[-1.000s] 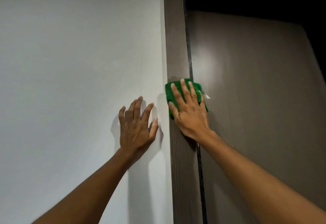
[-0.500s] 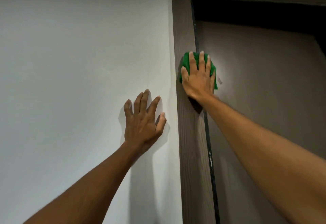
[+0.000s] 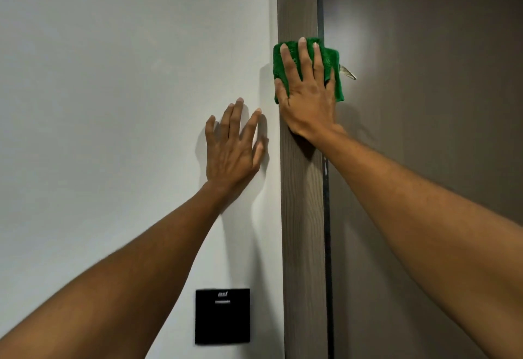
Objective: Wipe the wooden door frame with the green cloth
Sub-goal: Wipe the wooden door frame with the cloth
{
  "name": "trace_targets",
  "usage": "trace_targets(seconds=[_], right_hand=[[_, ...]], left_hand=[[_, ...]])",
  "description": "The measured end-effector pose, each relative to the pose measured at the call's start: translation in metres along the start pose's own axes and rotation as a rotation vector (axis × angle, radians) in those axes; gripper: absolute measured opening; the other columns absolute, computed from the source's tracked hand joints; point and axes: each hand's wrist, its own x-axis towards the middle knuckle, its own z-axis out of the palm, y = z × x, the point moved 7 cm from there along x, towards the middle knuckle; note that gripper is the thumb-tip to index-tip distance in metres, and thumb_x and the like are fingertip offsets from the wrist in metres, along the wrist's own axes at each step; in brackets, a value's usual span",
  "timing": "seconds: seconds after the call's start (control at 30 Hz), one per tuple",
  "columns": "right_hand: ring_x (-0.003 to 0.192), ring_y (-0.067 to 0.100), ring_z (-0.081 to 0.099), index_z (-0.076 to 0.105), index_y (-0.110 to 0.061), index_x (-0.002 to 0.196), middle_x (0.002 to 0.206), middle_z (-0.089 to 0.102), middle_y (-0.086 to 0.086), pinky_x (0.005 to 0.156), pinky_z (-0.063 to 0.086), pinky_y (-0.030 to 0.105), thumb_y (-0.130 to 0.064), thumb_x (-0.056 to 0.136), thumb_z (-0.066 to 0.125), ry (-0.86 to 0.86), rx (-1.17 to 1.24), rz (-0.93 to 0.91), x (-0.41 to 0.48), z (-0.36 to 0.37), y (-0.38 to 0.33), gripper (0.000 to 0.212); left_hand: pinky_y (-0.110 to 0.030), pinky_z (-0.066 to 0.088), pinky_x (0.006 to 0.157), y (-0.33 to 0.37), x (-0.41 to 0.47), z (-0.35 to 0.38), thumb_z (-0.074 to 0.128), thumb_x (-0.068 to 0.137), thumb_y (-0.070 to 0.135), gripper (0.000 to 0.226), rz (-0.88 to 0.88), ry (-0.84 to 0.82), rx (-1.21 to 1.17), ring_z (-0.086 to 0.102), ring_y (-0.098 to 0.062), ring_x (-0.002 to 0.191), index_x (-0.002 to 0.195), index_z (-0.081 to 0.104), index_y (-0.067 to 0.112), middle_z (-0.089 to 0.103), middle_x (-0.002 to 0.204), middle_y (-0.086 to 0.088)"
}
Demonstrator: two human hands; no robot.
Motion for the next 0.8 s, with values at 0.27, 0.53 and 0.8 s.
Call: trace_targets(seconds=[0.27, 0.53, 0.8], right_hand=[[0.151, 0.027, 0.006, 0.016, -0.023, 0.154, 0.164, 0.011, 0.01, 0.121, 0.005, 0.054, -0.04, 0.101, 0.029, 0.009, 0.013, 0.05, -0.104, 0.02, -0.007, 0.057], [0.148, 0.029, 0.018, 0.025, -0.022, 0.152, 0.16, 0.026, 0.012, 0.121, 0.013, 0.053, -0.039, 0.101, 0.037, 0.046, -0.001, 0.072, -0.234, 0.048, -0.011, 0.055], [0.15, 0.029, 0.008, 0.008, -0.024, 0.154, 0.16, 0.015, 0.011, 0.123, 0.006, 0.049, -0.046, 0.101, 0.036, -0.099, -0.024, 0.116, -0.367, 0.077, -0.015, 0.064]], left_hand=[[-0.051, 0.009, 0.119, 0.02, -0.118, 0.014, 0.043, 0.093, 0.047, 0.065, 0.009, -0.088, -0.022, 0.013, -0.026, 0.15, 0.15, 0.026, 0.023, 0.02, 0.162, -0.012], [-0.055, 0.015, 0.118, 0.05, -0.237, 0.032, 0.041, 0.091, 0.047, 0.072, 0.024, -0.256, 0.029, 0.01, -0.027, 0.149, 0.153, 0.016, 0.022, 0.018, 0.162, -0.015], [-0.051, 0.008, 0.12, 0.05, -0.268, 0.045, 0.029, 0.098, 0.047, 0.065, 0.05, -0.278, 0.056, -0.009, -0.025, 0.151, 0.155, 0.006, 0.025, -0.001, 0.163, -0.012]])
